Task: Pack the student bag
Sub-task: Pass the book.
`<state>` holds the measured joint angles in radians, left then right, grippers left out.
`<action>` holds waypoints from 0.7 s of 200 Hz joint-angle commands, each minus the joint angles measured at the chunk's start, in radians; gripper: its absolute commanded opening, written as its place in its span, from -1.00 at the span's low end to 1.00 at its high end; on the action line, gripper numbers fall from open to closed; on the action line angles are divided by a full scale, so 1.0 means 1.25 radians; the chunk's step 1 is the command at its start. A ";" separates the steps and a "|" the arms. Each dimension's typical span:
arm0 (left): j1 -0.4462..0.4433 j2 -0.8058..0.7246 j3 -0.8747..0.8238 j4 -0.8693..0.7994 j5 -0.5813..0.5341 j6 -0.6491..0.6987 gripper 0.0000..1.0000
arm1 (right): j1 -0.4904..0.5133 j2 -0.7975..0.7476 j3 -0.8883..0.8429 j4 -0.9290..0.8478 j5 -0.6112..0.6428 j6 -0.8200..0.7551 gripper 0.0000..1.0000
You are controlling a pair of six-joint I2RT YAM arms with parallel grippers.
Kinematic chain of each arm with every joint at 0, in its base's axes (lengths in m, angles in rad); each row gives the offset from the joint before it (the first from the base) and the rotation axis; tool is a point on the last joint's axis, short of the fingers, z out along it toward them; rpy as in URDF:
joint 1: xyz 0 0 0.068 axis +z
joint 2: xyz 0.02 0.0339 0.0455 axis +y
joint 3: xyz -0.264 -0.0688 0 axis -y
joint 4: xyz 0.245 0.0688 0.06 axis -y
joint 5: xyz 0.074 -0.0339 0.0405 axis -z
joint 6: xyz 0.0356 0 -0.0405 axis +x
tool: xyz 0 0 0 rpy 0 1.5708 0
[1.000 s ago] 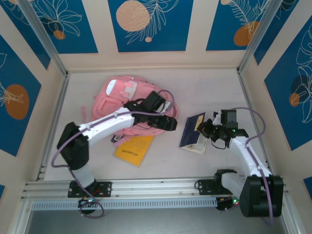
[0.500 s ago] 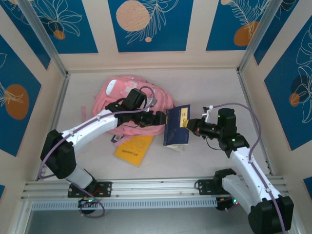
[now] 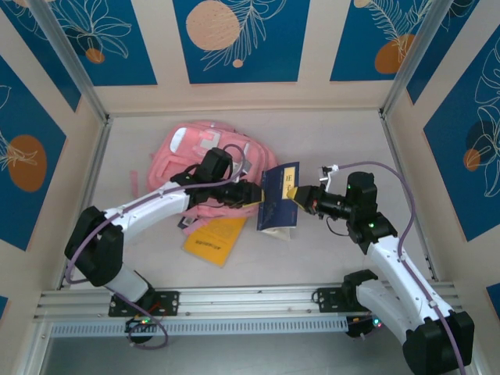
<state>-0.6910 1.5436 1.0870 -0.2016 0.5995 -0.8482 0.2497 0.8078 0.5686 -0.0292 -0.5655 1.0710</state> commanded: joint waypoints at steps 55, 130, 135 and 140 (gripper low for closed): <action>0.007 0.029 -0.050 0.218 0.091 -0.116 -0.54 | 0.005 -0.010 -0.016 0.070 -0.022 0.040 -1.00; 0.008 0.003 -0.059 0.280 0.109 -0.141 -0.97 | -0.003 -0.001 -0.018 0.067 -0.014 0.035 -0.99; 0.008 0.000 -0.058 0.279 0.109 -0.138 -0.97 | -0.004 -0.001 -0.017 0.058 -0.011 0.028 -0.98; 0.009 -0.005 -0.055 0.273 0.108 -0.134 -0.98 | -0.005 -0.001 -0.018 0.048 -0.008 0.022 -0.97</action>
<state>-0.6891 1.5742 1.0065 0.0708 0.6846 -1.0161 0.2470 0.8082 0.5529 0.0532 -0.5652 1.1187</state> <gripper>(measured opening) 0.059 0.056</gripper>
